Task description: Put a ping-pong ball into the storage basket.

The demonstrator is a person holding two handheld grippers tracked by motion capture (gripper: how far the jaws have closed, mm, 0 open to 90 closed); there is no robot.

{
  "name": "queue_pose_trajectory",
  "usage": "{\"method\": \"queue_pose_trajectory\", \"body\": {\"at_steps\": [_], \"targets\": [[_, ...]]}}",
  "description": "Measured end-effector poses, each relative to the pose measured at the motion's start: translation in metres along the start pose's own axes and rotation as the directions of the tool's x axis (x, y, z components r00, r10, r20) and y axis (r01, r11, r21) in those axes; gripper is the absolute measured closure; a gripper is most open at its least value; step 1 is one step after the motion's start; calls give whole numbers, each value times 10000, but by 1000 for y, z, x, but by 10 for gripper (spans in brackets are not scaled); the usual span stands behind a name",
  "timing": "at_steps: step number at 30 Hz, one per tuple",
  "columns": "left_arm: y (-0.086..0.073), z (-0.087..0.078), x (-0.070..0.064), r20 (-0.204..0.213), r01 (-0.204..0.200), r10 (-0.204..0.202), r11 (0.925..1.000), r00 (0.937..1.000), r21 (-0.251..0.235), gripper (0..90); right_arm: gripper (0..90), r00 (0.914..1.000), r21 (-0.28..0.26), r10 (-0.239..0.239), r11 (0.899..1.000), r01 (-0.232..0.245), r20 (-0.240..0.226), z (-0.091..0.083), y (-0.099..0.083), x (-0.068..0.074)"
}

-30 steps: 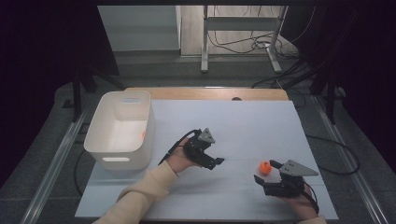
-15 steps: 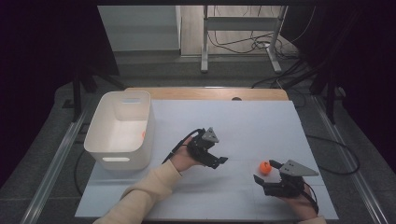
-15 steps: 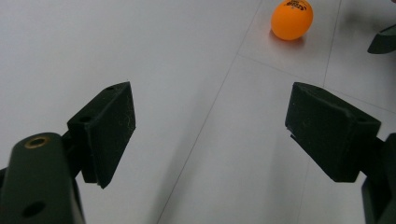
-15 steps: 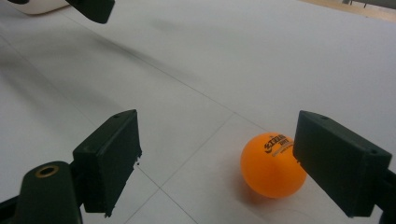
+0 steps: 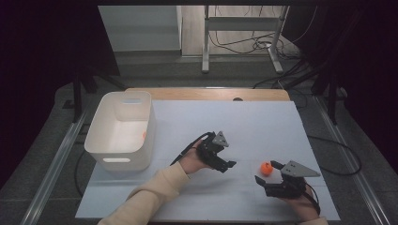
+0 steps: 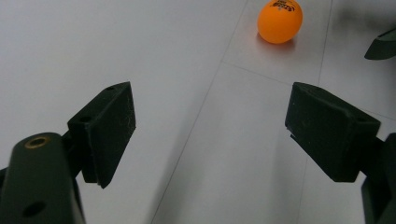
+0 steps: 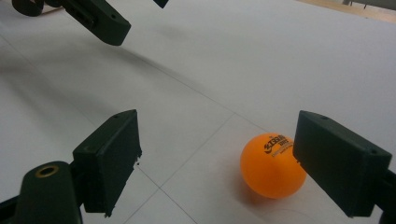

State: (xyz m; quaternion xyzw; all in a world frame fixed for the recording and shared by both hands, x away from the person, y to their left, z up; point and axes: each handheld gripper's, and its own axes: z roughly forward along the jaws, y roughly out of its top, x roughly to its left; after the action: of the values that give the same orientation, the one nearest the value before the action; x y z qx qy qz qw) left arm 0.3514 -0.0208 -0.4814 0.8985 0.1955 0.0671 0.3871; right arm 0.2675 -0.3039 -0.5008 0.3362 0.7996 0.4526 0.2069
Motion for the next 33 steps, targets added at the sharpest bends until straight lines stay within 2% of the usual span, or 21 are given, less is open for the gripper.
{"method": "queue_pose_trajectory", "body": {"at_steps": [6, 9, 27, 31, 33], "targets": [[1, 5, -1, 91, 12, -13, 9999, 10000, 121, 170, 157, 10000, -44, -15, 10000, 15, 40, -1, 0, -1], [2, 9, -2, 131, -120, 117, 9997, 9998, 224, 170, 156, 10000, -44, -10, 10000, 11, 61, -1, 0, -1], [7, 21, -3, 309, -45, 41, 9999, 9995, 132, 170, 157, 10000, -40, -5, 10000, 5, 62, -1, 0, 0], [10, 24, -4, 353, -232, 225, 9995, 9991, 200, 171, 157, 10000, -100, 7, 10000, -6, 59, -1, 1, 0], [10, 26, -5, 414, -185, 178, 9997, 9990, 173, 171, 157, 10000, -99, 0, 10000, 0, 53, -1, 1, 0]]}}
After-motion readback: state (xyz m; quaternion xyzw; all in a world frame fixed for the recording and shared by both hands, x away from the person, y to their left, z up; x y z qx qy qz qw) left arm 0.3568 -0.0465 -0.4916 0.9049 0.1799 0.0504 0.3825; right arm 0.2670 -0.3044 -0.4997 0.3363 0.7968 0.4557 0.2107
